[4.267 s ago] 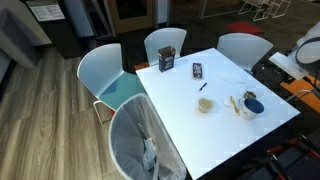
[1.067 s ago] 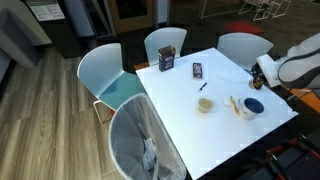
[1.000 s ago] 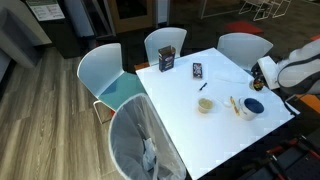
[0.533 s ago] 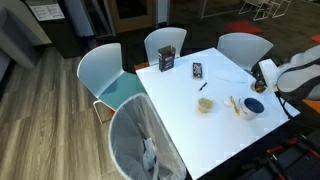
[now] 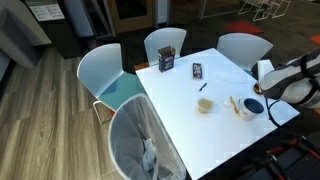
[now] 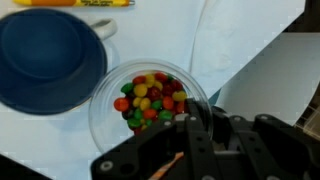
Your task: Move the mug forward, pour the sweets inside then use the spoon to stir the mug.
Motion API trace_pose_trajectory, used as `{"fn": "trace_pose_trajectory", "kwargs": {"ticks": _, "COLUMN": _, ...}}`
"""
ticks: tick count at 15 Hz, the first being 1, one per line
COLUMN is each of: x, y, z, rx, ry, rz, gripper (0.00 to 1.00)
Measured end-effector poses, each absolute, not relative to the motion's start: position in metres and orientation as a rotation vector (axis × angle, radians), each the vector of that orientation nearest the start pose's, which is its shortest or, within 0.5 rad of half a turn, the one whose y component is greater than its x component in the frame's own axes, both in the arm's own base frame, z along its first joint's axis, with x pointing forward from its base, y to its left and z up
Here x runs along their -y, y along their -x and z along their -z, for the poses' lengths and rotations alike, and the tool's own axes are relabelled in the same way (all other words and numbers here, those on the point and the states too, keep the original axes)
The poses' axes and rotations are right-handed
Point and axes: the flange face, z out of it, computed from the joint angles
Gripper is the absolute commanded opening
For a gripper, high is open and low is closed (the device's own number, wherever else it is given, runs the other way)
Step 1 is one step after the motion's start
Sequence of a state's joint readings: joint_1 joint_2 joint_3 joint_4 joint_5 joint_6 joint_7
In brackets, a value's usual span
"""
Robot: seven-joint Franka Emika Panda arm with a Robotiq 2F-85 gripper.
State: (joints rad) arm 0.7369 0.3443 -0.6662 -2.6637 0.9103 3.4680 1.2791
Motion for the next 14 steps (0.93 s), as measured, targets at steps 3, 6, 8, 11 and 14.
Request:
{"fn": "trace_pose_trajectory", "kwargs": {"ticks": 3, "x": 0.056, "y": -0.433, "z": -0.237, "rx": -2.439, "ry": 1.304, "rz": 0.978, "gripper": 0.01}}
{"fn": "trace_pose_trajectory", "kwargs": {"ticks": 6, "x": 0.03, "y": -0.425, "z": -0.24, "rx": -2.423, "ry": 1.239, "rz": 1.091, "gripper": 0.01}}
{"fn": "trace_pose_trajectory", "kwargs": {"ticks": 8, "x": 0.019, "y": -0.404, "z": -0.229, "rx": -2.443, "ry": 1.218, "rz": 1.159, "gripper": 0.01}}
{"fn": "trace_pose_trajectory", "kwargs": {"ticks": 11, "x": 0.026, "y": -0.365, "z": -0.207, "rx": -2.513, "ry": 1.182, "rz": 1.275, "gripper": 0.01}}
{"fn": "trace_pose_trajectory", "kwargs": {"ticks": 14, "x": 0.042, "y": -0.338, "z": -0.196, "rx": -2.568, "ry": 1.132, "rz": 1.377, "gripper": 0.06}}
